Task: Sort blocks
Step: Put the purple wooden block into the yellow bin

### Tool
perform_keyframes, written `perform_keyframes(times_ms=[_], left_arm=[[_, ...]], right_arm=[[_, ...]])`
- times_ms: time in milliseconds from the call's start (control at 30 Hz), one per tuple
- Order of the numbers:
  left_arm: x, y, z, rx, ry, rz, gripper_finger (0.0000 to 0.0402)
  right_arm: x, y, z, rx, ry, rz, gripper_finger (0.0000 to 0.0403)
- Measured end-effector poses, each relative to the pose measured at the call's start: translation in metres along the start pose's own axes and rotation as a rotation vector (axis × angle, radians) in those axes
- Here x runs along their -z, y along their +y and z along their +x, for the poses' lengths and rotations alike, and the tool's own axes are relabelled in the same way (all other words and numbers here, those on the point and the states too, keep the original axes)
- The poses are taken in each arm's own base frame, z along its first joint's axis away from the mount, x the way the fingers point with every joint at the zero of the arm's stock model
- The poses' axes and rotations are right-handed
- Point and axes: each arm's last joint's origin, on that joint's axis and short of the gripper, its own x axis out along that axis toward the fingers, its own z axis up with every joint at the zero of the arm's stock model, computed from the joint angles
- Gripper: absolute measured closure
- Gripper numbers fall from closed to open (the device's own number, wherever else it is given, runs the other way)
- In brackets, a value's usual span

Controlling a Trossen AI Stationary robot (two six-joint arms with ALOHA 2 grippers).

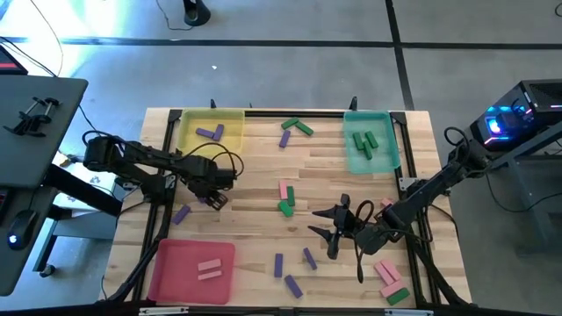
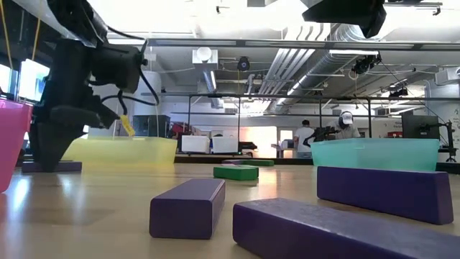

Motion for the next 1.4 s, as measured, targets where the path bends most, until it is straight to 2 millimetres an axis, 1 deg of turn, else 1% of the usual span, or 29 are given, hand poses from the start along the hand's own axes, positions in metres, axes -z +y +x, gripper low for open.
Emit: perform_keyframes(times_ms=[133,300,333,433,467,533,667,700,767,833,933,1000,1067,1167,1267,1333,1400], left_arm=[[-0.001,0.0,0.001,0.02,0.0,0.006,0.0249],[-0.001,-0.002,0.001,0.02,-0.009,0.033,0.0322],[-0.001,-0.002,0.0,0.01,-0.016,0.025,0.033],[-0.002,-0.007,-0.006,-0.028,-0.062,0.011,0.0331],[-0.004,-0.01,-0.01,-0.035,-0.105,0.013,0.0331],[-0.01,-0.022,-0.025,0.002,-0.191,0.024,0.0331],[-0.018,-0.039,-0.058,0.035,-0.3,0.098,0.0331],[-0.024,-0.042,-0.069,0.037,-0.346,0.103,0.0331],[-0.033,-0.039,-0.089,0.001,-0.408,0.104,0.0331],[-0.043,-0.032,-0.107,-0.045,-0.442,0.091,0.0331],[-0.064,-0.015,-0.133,-0.092,-0.52,0.05,0.0331],[-0.078,0.001,-0.145,-0.12,-0.54,0.024,0.0331],[-0.092,0.018,-0.152,-0.124,-0.553,-0.013,0.0331],[-0.108,0.052,-0.152,-0.13,-0.515,-0.076,0.0331],[-0.122,0.082,-0.145,-0.124,-0.45,-0.135,0.0331],[-0.132,0.098,-0.137,-0.116,-0.4,-0.155,0.0331],[-0.141,0.108,-0.126,-0.096,-0.344,-0.159,0.0331]], right_arm=[[0.0,0.0,0.0,0.001,0.001,-0.001,0.0213],[0.001,0.0,0.0,0.003,0.005,-0.008,0.0213],[0.001,0.0,0.0,0.004,0.007,-0.009,0.0213],[0.001,0.0,0.0,0.003,0.009,-0.008,0.0213],[0.002,0.0,0.0,0.004,0.009,-0.007,0.0213],[0.002,0.0,0.0,0.003,0.01,-0.007,0.0213],[0.002,0.0,0.0,0.008,0.01,-0.01,0.0213],[0.002,-0.001,0.0,0.011,0.008,-0.009,0.0213],[0.002,-0.001,0.0,0.013,0.009,-0.009,0.0213],[0.002,-0.001,0.0,0.013,0.01,-0.001,0.0213],[0.003,0.0,0.001,0.015,0.013,0.001,0.0213],[0.006,0.0,0.003,0.019,0.021,-0.007,0.0213],[0.01,0.001,0.005,0.036,0.019,-0.014,0.0213],[0.016,0.002,0.01,0.062,0.026,-0.031,0.0213],[0.017,-0.001,0.015,0.081,0.031,-0.035,0.0213],[0.016,-0.004,0.019,0.097,0.029,-0.031,0.0213],[0.015,-0.008,0.023,0.117,0.028,-0.028,0.0213]])
